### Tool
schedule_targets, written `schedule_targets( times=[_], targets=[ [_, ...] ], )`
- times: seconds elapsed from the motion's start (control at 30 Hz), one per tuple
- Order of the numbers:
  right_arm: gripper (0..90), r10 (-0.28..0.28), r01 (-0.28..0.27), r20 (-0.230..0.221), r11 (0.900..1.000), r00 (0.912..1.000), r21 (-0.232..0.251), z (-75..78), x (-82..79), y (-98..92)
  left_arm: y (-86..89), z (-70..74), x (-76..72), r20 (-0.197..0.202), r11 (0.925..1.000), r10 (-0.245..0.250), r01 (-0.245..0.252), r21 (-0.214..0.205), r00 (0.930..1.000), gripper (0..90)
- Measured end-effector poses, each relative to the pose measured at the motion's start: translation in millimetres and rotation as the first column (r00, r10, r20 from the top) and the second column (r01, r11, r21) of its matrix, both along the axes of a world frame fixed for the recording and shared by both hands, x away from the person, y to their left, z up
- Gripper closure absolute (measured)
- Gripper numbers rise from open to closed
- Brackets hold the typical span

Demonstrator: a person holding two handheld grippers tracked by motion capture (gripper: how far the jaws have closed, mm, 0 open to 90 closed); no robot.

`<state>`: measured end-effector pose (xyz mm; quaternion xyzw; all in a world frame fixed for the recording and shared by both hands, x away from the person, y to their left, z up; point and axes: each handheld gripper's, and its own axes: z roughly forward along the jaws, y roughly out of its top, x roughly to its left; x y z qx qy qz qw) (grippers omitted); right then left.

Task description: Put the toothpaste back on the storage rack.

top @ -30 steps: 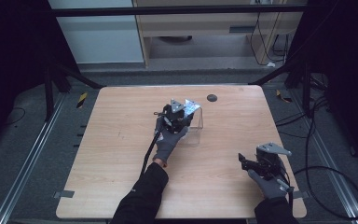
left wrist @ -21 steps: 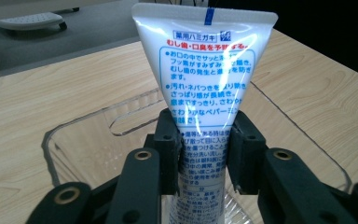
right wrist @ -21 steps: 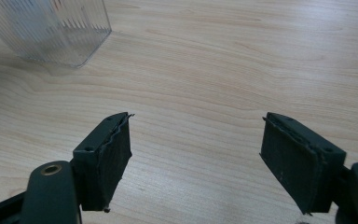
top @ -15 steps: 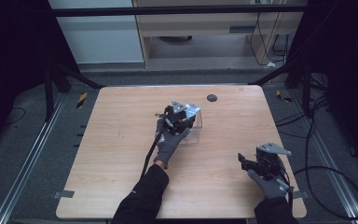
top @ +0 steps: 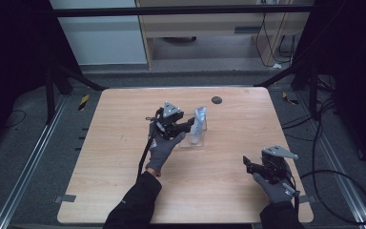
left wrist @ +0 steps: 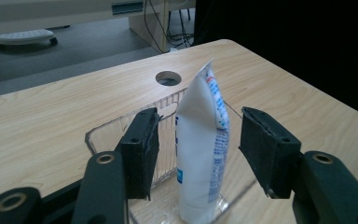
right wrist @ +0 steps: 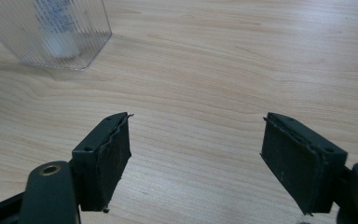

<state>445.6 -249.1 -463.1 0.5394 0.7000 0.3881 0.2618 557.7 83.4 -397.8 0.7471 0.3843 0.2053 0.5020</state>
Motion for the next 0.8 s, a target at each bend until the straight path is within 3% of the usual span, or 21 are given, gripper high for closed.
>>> schedule_targets(
  times=[0.13, 0.27, 0.33, 0.6, 0.67, 0.8],
  targets=[
    [23.5, -0.008, 0.008, 0.001, 1.0, 1.0, 0.004, 0.2, -0.3, -0.6, 13.6, 9.6, -14.0, 0.017, 0.9995, -0.031, 0.031, 0.008, 0.9994, 44.0],
    [23.2, -0.014, 0.014, 0.004, 0.9999, 0.9999, 0.005, 0.0, -1.1, -3.1, 31.4, 9.8, -32.0, 0.038, 0.9976, -0.04, 0.038, 0.058, 0.9985, 42.9],
    [23.1, -0.021, 0.021, 0.003, 0.9998, 0.9998, 0.007, -0.5, -1.5, -4.3, 42.4, 6.4, -40.4, 0.042, 0.9965, -0.035, 0.032, 0.077, 0.9985, 42.9],
    [22.6, -0.036, 0.036, 0.002, 0.9993, 0.9994, 0.011, -2.8, -2.6, -7.9, 86.8, -18.2, -65.3, 0.017, 0.9959, -0.008, 0.006, 0.091, 0.9998, 43.2],
    [22.3, -0.041, 0.041, 0.006, 0.9992, 0.9992, 0.003, -4.0, -3.0, -8.8, 97.7, -25.4, -70.6, 0.005, 0.9971, 0.004, -0.004, 0.076, 1.0, 43.9],
    [21.7, -0.052, 0.052, 0.009, 0.9987, 0.9986, 0.005, -5.4, -5.0, -10.9, 117.3, -36.7, -80.9, -0.014, 0.9947, 0.03, -0.029, 0.098, 0.9994, 44.3]
  ],
)
